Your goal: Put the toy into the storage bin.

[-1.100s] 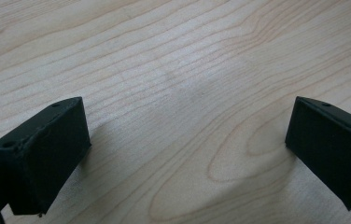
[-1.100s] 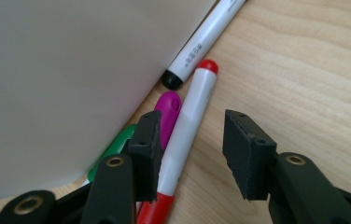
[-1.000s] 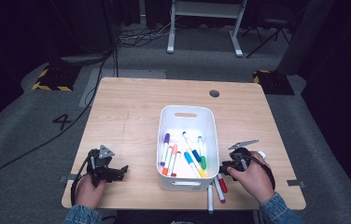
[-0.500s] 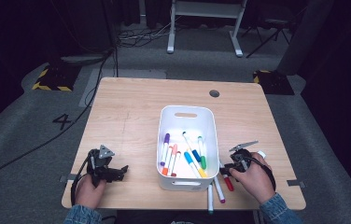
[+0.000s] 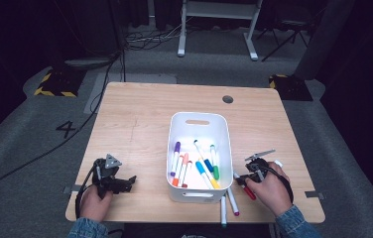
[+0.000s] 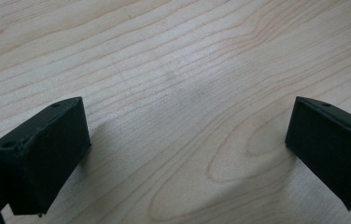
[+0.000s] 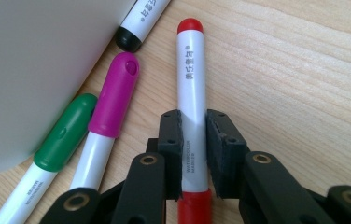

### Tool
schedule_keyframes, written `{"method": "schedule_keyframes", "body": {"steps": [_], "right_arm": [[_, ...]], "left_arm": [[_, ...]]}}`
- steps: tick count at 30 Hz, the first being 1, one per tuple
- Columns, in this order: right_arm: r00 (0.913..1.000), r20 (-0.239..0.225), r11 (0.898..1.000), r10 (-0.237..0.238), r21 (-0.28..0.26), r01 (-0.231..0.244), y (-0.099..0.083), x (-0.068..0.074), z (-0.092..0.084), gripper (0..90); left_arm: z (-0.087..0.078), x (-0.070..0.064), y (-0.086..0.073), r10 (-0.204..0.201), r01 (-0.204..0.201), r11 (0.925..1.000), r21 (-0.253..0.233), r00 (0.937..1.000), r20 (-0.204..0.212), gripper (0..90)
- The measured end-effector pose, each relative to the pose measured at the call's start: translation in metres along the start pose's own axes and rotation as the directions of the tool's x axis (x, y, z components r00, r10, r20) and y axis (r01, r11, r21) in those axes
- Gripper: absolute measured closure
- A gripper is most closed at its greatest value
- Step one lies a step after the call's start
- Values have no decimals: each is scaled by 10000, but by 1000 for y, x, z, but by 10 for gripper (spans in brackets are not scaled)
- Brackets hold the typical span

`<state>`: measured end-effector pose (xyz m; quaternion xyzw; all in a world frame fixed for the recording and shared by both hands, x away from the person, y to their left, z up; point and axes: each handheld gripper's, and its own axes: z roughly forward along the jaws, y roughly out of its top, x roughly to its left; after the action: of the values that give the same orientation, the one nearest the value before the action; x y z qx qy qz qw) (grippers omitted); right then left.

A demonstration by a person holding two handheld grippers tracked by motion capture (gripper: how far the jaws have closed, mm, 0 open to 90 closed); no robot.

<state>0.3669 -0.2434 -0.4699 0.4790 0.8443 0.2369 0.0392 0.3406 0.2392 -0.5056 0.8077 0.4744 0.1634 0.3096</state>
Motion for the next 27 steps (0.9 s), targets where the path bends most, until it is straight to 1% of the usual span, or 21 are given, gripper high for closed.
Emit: {"method": "schedule_keyframes", "body": {"steps": [4,9,17,18,20,27], "right_arm": [[9999,-160,10000,46,22,-46,0,-1,0,771],[9996,-277,9999,99,-101,-102,1,-1,-4,771],[9984,-459,9981,342,-503,-365,6,-2,-18,771],[9983,-502,9980,286,-552,-314,6,-2,-19,771],[9976,-554,9972,414,-597,-447,7,-2,-23,771],[9963,-739,9939,438,-976,-509,10,-3,-37,771]], "left_arm": [[0,0,0,8,-8,10000,-2,10000,-20,0],[0,0,0,17,-17,10000,-9,10000,-30,0],[0,0,0,5,-5,10000,-4,10000,-10,0],[0,0,0,2,-2,10000,1,10000,1,0],[0,0,0,1,-1,10000,4,10000,-5,0],[0,0,0,26,-27,10000,-11,10000,-44,0]]}}
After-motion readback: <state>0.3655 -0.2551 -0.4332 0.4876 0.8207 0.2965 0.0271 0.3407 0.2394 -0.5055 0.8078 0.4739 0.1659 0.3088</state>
